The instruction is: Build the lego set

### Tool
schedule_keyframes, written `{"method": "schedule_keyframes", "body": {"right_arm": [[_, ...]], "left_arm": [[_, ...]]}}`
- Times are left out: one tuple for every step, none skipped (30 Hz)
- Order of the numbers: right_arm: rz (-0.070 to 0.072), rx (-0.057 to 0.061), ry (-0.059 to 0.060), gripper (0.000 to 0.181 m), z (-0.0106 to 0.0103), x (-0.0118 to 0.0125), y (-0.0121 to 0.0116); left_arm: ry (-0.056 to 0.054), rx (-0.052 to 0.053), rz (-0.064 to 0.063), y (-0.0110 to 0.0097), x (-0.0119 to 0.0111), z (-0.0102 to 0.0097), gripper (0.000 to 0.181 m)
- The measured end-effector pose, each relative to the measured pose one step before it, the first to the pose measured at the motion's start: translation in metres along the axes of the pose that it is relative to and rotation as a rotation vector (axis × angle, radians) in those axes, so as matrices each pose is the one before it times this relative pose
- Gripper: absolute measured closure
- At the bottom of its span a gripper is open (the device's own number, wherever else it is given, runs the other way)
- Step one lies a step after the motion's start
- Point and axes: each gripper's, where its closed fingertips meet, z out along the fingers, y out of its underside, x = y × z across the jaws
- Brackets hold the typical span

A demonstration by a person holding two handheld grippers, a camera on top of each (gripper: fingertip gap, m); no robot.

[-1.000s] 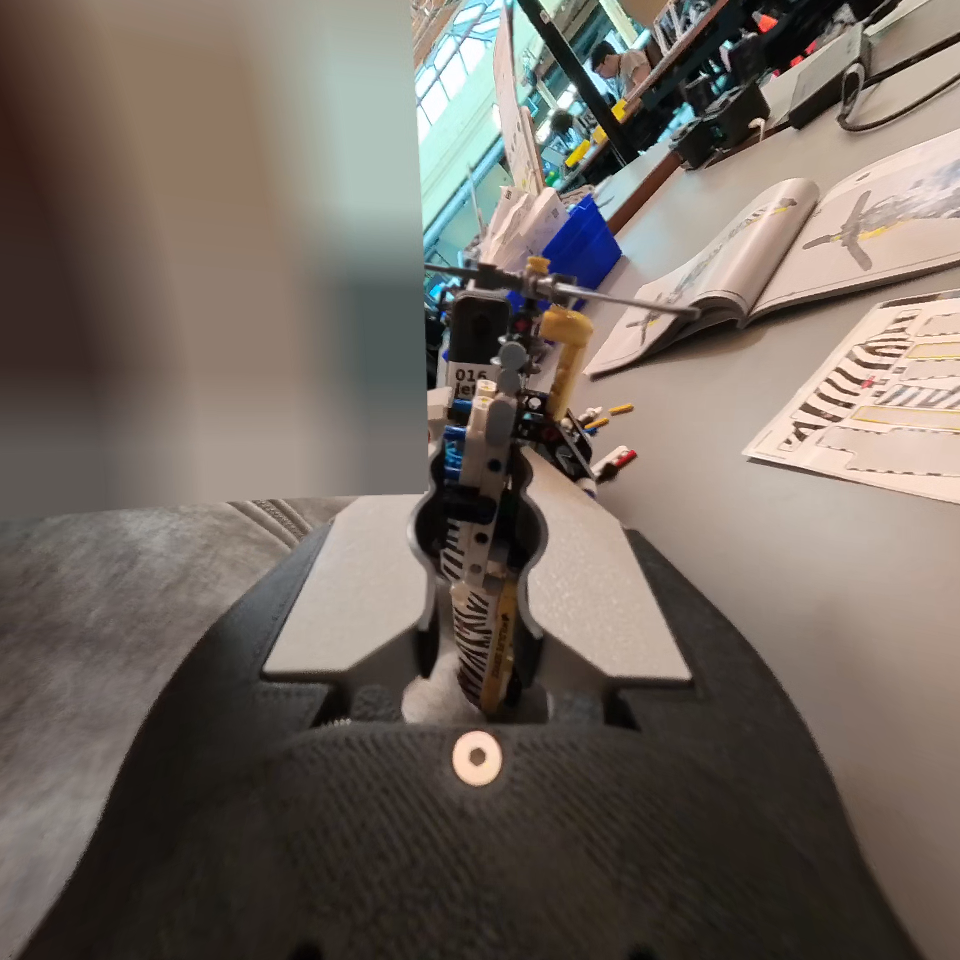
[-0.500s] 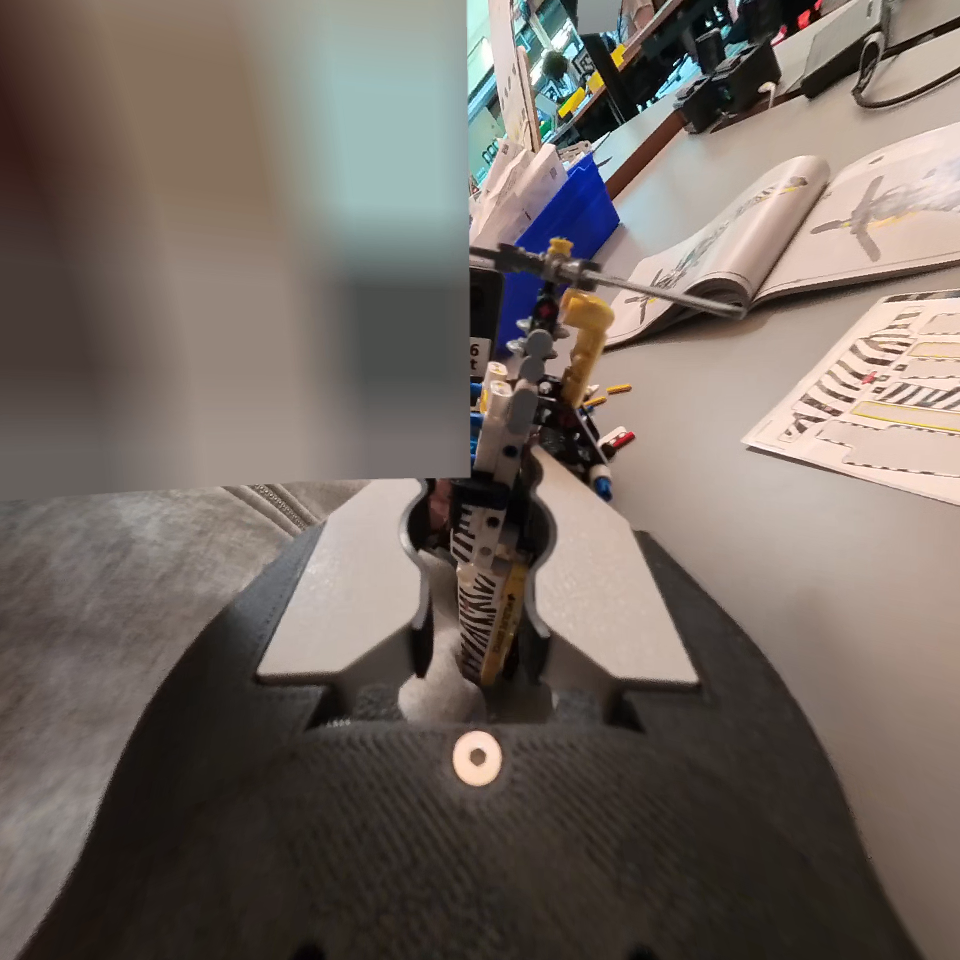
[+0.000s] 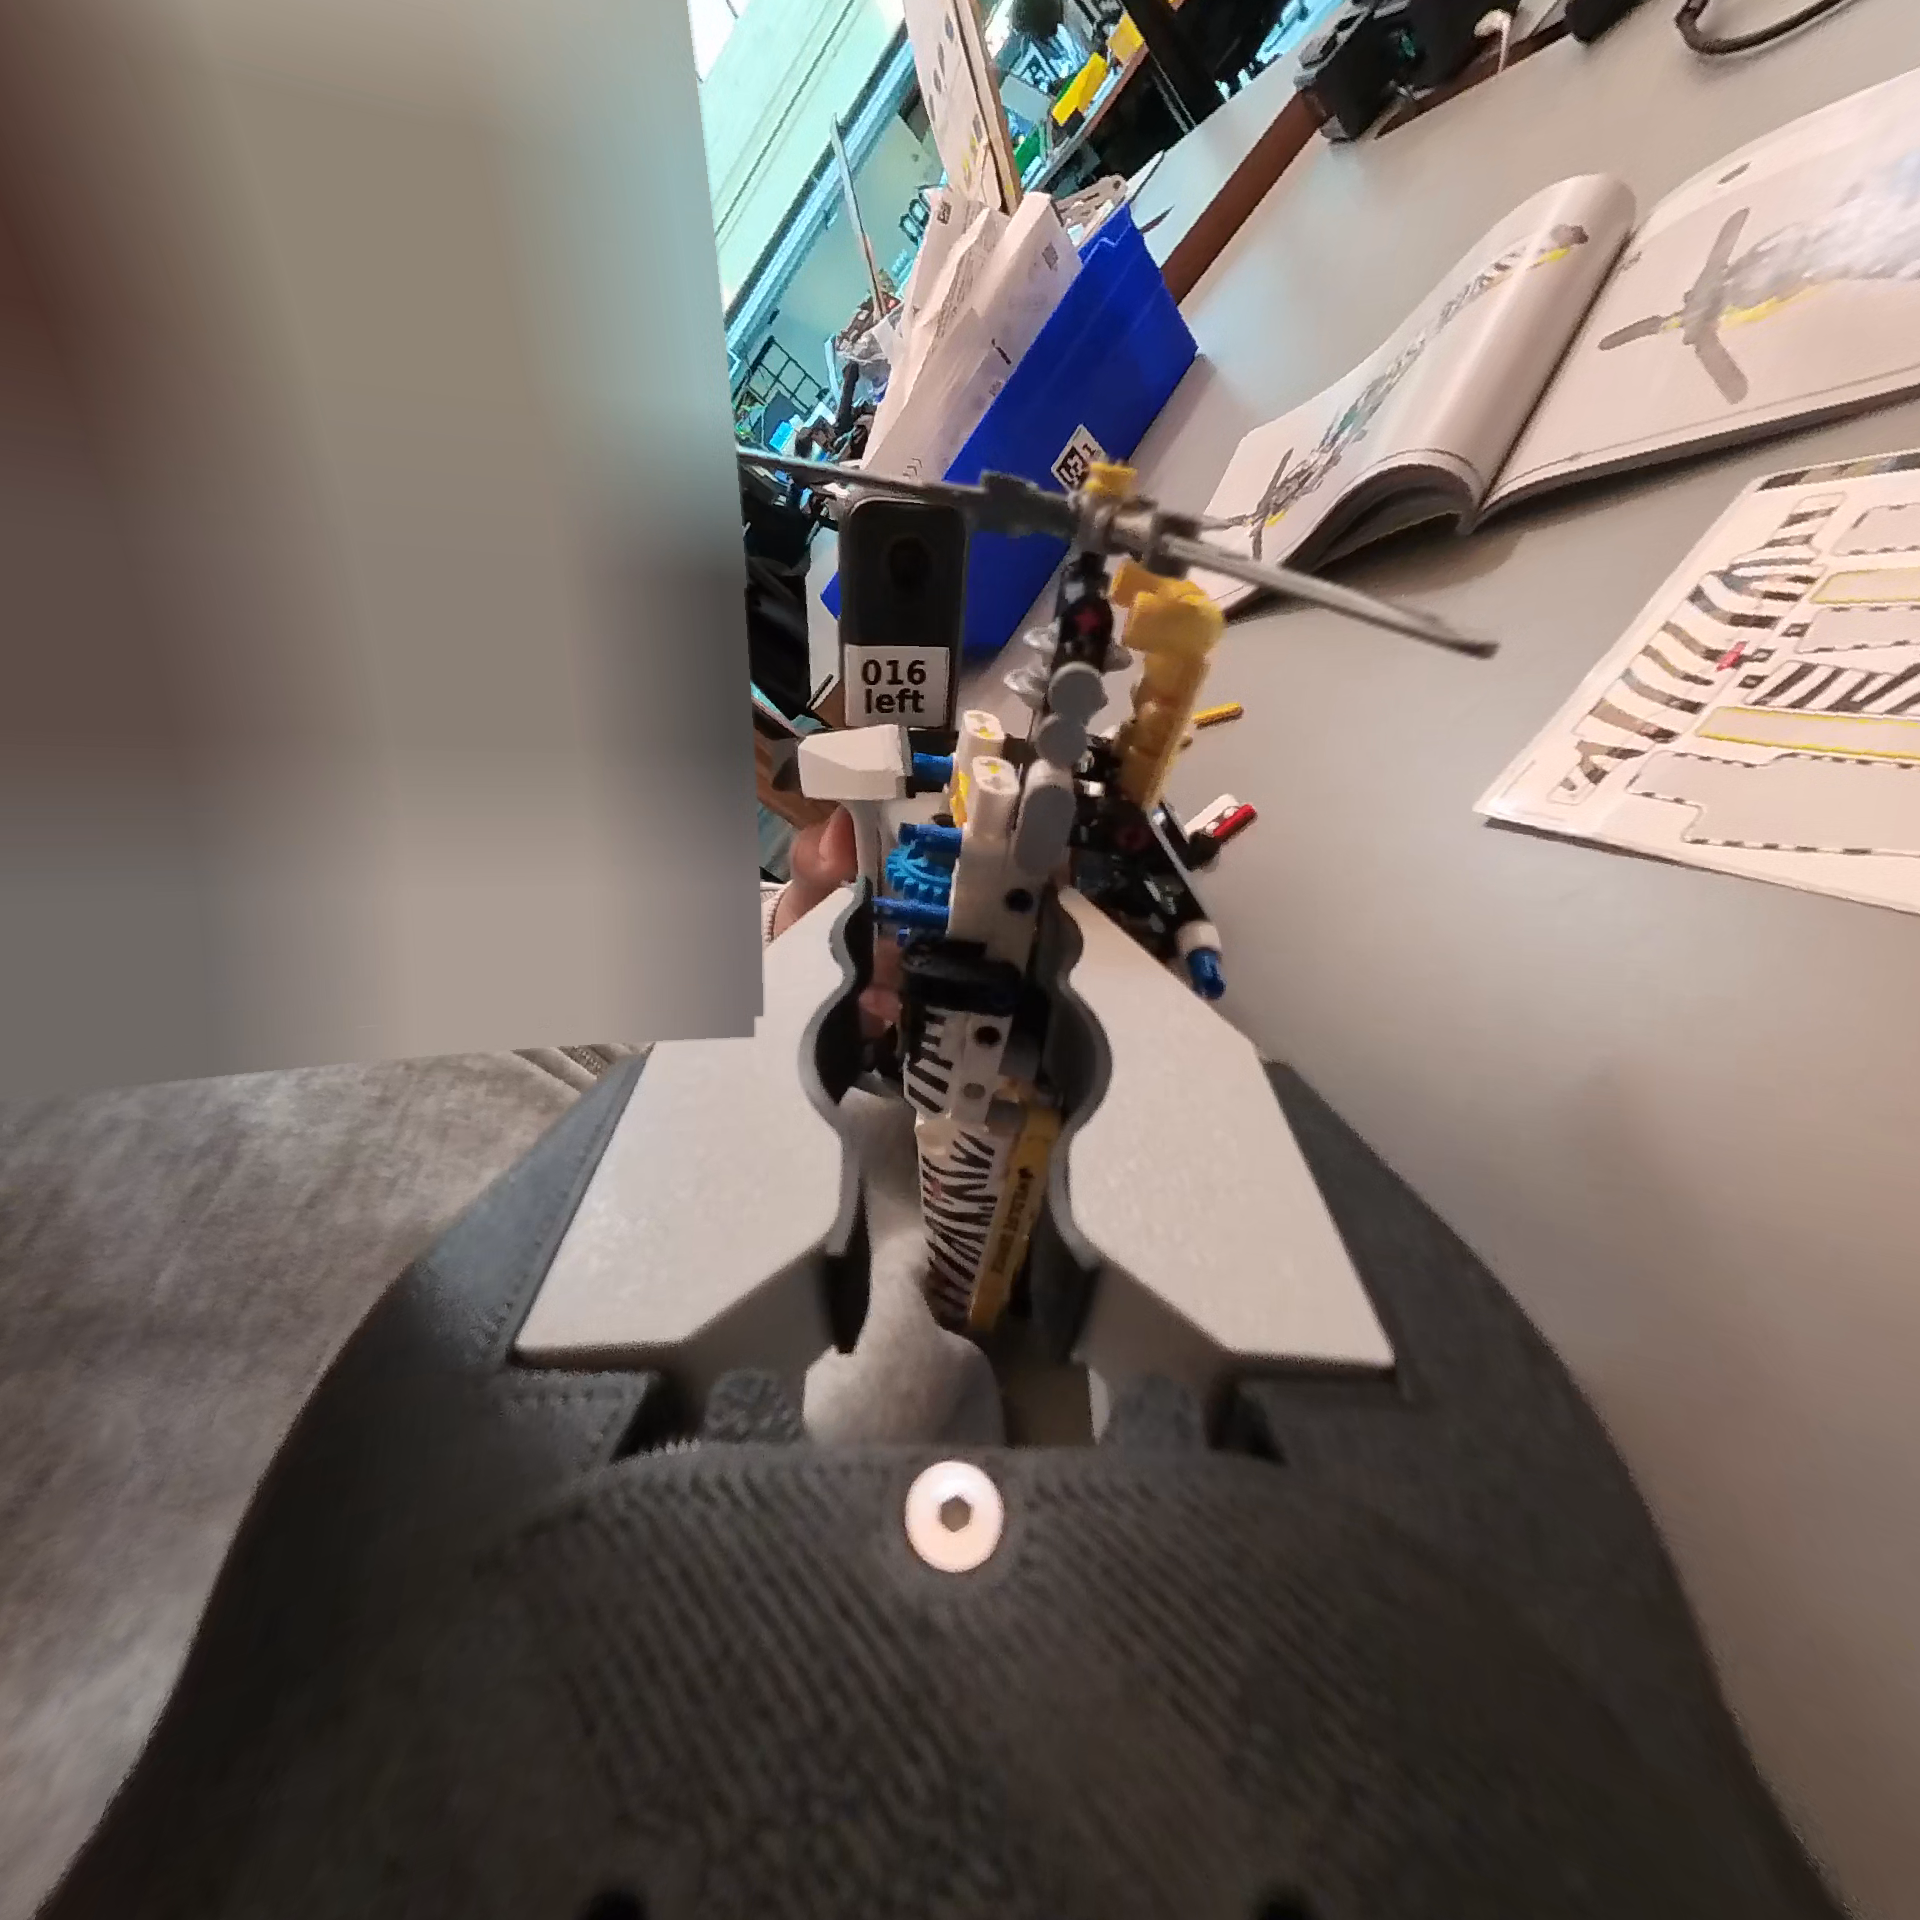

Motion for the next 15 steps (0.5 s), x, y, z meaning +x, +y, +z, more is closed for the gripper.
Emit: {"method": "schedule_keyframes", "body": {"right_arm": [[0.007, -0.0027, 0.0019, 0.152, 0.0001, 0.00044, 0.00049], [0.0082, -0.0012, 0.0013, 0.152, -0.00001, 0.00033, 0.00026], [0.0067, -0.0015, 0.0021, 0.152, 0.00008, 0.00041, 0.00027], [0.0045, -0.0008, 0.0018, 0.152, 0.00005, 0.00044, 0.00027], [0.0029, -0.0005, 0.0005, 0.152, -0.00014, 0.00022, 0.00014], [0.0015, -0.0001, 0.0006, 0.153, -0.0002, 0.00018, 0.00012], [0.0024, 0.0015, -0.0011, 0.153, -0.0003, 0.00016, -0.00007], [0.0019, 0.0044, -0.0036, 0.152, -0.00024, 0.00021, -0.00011], [-0.0028, 0.0086, -0.0073, 0.152, -0.00045, -0.00006, -0.00022], [-0.013, 0.0145, -0.0088, 0.153, -0.00094, -0.00009, -0.00016], [-0.0107, 0.0199, -0.0061, 0.153, -0.00166, 0.00064, -0.00039], [0.0015, 0.023, -0.0139, 0.153, -0.00222, 0.00033, -0.00057], [0.0024, 0.0266, -0.019, 0.153, -0.00283, 0.00006, -0.00101], [0.0055, 0.0259, -0.0123, 0.153, -0.00292, 0.00082, -0.00057], [0.0048, 0.0222, -0.0102, 0.153, -0.00281, 0.00067, -0.00012]], "left_arm": [[-0.0016, 0.0001, -0.0038, 0.00033, -0.00047, 0.00003, 0.151], [-0.0014, 0.0011, -0.002, 0.00014, -0.00032, -0.00006, 0.151], [-0.0033, -0.0011, -0.001, 0.00032, -0.00054, -0.00003, 0.15], [-0.0011, -0.0013, 0.0, 0.00022, -0.00041, 0.00007, 0.15], [0.0001, -0.0009, -0.0028, 0.0001, -0.00023, 0.00018, 0.151], [-0.0004, -0.0009, -0.0015, 0.00016, -0.00014, 0.00033, 0.151], [-0.0021, -0.0006, 0.0007, 0.00007, -0.00032, 0.00033, 0.15], [-0.0005, -0.0001, -0.0022, -0.00018, -0.00036, 0.00023, 0.15], [0.0058, 0.0016, -0.0098, -0.0004, 0.00006, 0.00045, 0.151], [0.0094, 0.001, -0.0191, -0.00035, 0.00044, 0.00107, 0.151], [0.002, -0.0031, -0.0153, 0.00005, -0.00059, 0.00179, 0.151], [0.0098, -0.0043, -0.0049, 0.00024, 0.00091, 0.00216, 0.152], [0.0086, -0.0088, -0.0051, 0.00096, 0.00102, 0.00244, 0.151], [0.0044, -0.0089, -0.002, 0.00104, 0.00042, 0.00221, 0.148], [0.0019, -0.0024, 0.0008, 0.00009, 0.00056, 0.00125, 0.145]]}}
